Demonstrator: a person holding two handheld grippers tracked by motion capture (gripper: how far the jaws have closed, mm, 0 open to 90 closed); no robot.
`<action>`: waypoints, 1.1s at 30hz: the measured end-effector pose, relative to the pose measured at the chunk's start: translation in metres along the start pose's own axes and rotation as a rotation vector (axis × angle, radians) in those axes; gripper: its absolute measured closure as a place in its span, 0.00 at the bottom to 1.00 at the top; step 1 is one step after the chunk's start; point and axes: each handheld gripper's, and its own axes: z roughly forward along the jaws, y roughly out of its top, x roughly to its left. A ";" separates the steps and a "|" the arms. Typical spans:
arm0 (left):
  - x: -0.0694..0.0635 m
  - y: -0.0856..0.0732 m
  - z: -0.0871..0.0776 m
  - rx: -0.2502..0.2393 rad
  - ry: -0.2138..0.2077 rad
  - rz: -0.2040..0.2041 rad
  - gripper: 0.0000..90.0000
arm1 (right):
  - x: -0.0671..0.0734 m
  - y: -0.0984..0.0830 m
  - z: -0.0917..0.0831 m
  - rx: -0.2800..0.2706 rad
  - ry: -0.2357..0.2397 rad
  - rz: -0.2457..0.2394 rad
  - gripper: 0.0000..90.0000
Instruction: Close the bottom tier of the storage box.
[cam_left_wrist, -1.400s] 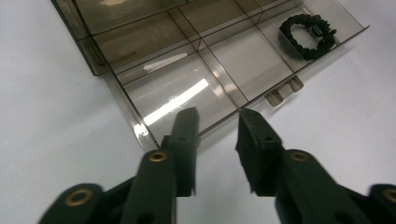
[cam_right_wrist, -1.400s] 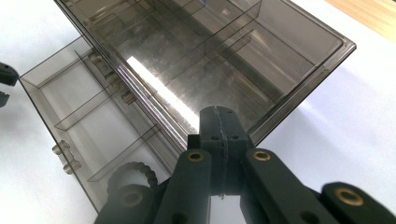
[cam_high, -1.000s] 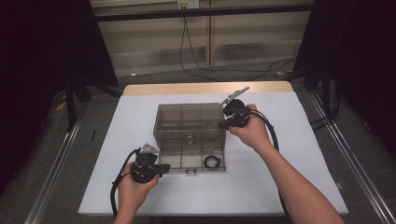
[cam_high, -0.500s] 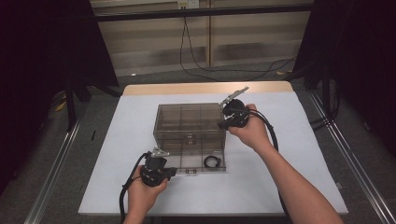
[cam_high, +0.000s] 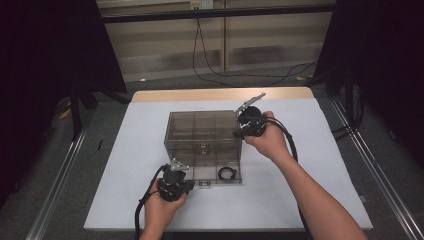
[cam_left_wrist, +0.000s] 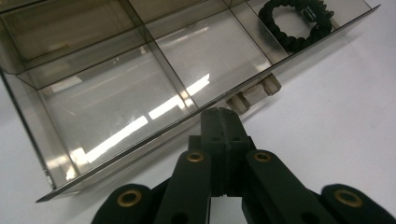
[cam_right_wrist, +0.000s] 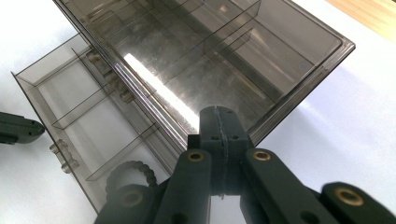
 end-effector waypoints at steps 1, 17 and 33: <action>-0.001 0.000 0.002 -0.002 0.004 0.000 1.00 | 0.001 0.000 0.000 0.002 0.000 0.006 1.00; -0.007 0.001 0.011 -0.009 0.025 0.013 1.00 | 0.000 0.000 0.000 0.002 0.003 0.004 1.00; -0.007 0.007 0.014 -0.021 0.040 0.021 1.00 | 0.001 0.000 0.000 0.004 -0.003 0.001 1.00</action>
